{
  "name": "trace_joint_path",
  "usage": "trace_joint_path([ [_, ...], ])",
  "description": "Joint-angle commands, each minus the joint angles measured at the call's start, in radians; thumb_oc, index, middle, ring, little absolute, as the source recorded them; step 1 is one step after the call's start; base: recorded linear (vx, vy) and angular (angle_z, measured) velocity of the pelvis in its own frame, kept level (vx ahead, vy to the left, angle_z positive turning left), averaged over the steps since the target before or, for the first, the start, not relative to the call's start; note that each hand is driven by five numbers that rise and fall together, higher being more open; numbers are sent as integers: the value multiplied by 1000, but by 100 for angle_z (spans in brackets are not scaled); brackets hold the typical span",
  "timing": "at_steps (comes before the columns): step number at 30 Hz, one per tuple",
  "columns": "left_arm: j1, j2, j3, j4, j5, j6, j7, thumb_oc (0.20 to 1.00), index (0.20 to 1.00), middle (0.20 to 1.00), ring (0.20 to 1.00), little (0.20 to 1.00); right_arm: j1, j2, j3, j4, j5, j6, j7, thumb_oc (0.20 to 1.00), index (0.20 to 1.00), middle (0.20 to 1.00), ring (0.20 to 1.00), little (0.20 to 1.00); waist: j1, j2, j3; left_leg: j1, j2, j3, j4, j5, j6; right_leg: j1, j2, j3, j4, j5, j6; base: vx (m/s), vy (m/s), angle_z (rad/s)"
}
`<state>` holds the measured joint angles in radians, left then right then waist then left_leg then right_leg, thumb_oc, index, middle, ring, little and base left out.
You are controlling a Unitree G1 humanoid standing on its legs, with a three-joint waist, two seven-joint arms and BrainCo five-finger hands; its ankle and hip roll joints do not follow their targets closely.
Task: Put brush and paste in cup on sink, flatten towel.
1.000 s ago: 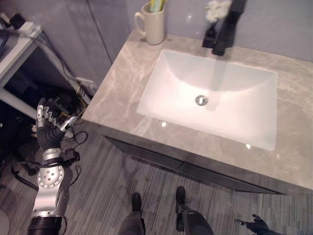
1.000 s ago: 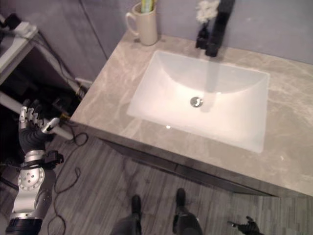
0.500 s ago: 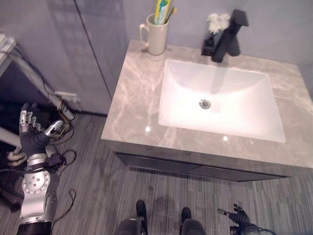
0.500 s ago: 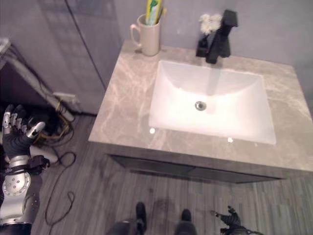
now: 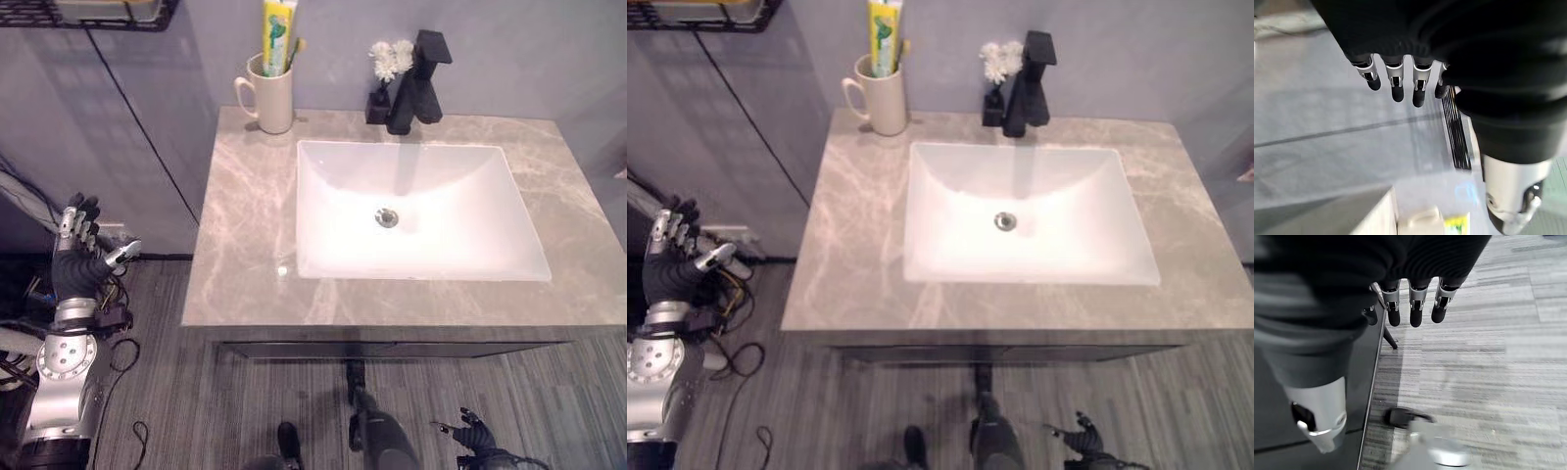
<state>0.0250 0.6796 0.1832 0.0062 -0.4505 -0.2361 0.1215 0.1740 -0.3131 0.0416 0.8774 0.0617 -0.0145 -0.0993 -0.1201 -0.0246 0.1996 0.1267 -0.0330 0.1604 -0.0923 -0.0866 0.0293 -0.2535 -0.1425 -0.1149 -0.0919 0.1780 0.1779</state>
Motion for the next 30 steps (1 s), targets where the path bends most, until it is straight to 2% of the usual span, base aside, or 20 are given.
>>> trace_joint_path([
  [1,-7,67,9,-95,7,-29,-48,1000,1000,1000,1000,1000,-22,-41,-10,54,-16,2,12,1000,1000,1000,1000,1000,-12,10,-34,46,-1,-62,27,-48,-50,73,29,11,52,-25,6,281,-153,77],
  [6,16,78,14,-92,-68,-13,-82,1000,1000,1000,1000,1000,-6,-52,-1,76,-27,8,29,1000,1000,1000,1000,1000,-26,36,-65,71,29,-81,50,-59,-67,106,53,-31,88,-79,-29,189,-127,19],
  [7,14,83,8,-79,-141,-6,-105,1000,1000,1000,1000,1000,-4,-61,0,76,-24,10,34,1000,1000,1000,1000,1000,-32,51,-77,71,42,-88,51,-44,-79,116,66,-41,86,-96,-41,141,-110,12],
  [9,-2,79,-10,-53,-197,6,-114,1000,1000,1000,1000,1000,1,-62,2,82,-22,11,35,1000,1000,1000,1000,1000,-40,63,-83,69,54,-92,48,-28,-90,123,74,-51,79,-107,-50,138,-113,18],
  [15,-57,130,-68,23,-227,30,-125,1000,1000,1000,1000,1000,-3,-74,14,98,-37,21,38,1000,1000,1000,1000,1000,-58,100,-83,61,65,-98,20,12,-111,130,83,-66,54,-122,-59,78,-43,12],
  [16,-91,148,-96,56,-237,34,-119,909,909,909,909,909,-5,-79,20,91,-40,22,38,1000,1000,1000,1000,1000,-66,111,-75,54,66,-100,8,25,-115,120,84,-67,60,-128,-63,35,-22,0],
  [17,-106,159,-110,70,-236,37,-117,482,482,482,482,482,-6,-82,29,89,-44,23,38,1000,1000,1000,1000,1000,-71,118,-70,48,67,-100,5,30,-118,113,83,-69,62,-130,-64,32,-27,7],
  [18,-129,161,-128,84,-238,37,-114,200,200,200,200,200,-11,-84,35,89,-44,23,38,1000,1000,1000,1000,1000,-75,123,-64,39,67,-102,5,30,-119,103,81,-70,65,-131,-65,7,-12,11],
  [24,-235,176,-204,176,-239,37,-99,200,200,200,200,200,-32,-96,67,93,-54,26,35,1000,1000,1000,1000,1000,-98,156,-32,-10,62,-107,5,46,-122,34,77,-56,103,-145,-74,3,-4,8],
  [30,-344,174,-278,270,-226,37,-82,200,200,200,200,200,-53,-111,95,75,-48,20,30,1000,1000,1000,1000,1000,-112,164,-13,-33,64,-101,5,61,-124,-2,87,-38,124,-150,-77,7,-10,-5],
])
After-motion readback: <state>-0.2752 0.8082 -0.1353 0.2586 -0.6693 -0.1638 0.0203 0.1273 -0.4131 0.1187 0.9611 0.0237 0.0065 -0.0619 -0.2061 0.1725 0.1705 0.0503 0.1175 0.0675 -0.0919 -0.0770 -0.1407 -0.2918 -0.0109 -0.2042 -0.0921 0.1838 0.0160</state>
